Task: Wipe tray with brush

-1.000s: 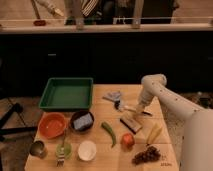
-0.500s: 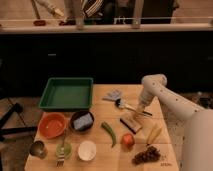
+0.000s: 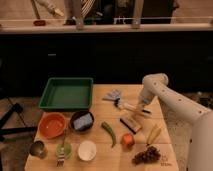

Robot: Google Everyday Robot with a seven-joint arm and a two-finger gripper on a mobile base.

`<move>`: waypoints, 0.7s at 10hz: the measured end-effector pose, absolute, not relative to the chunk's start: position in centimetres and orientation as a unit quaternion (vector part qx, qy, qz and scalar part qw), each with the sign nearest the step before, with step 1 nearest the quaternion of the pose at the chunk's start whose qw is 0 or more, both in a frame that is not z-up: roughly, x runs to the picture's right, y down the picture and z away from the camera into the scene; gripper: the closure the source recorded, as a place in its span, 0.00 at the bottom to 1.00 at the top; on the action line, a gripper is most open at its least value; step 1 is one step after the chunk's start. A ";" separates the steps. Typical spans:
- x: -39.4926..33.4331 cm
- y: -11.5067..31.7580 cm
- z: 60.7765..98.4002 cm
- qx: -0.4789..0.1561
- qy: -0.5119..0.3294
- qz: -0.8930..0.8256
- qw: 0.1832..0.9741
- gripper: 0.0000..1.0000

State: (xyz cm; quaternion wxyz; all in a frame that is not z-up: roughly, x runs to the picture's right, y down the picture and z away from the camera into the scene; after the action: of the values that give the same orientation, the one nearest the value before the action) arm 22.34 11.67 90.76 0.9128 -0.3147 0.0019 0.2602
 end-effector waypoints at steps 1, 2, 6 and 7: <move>21.6 10.6 89.8 -0.300 -0.006 0.257 0.919 1.00; 21.1 9.7 89.0 -0.289 -0.012 0.254 0.923 1.00; 19.5 6.9 86.7 -0.246 -0.036 0.245 0.937 1.00; 19.2 5.9 85.9 -0.233 -0.045 0.245 0.940 1.00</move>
State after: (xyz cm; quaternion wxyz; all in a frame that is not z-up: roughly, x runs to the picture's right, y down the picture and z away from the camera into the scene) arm 19.16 5.93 85.88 0.9400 -0.2332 -0.0449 0.2449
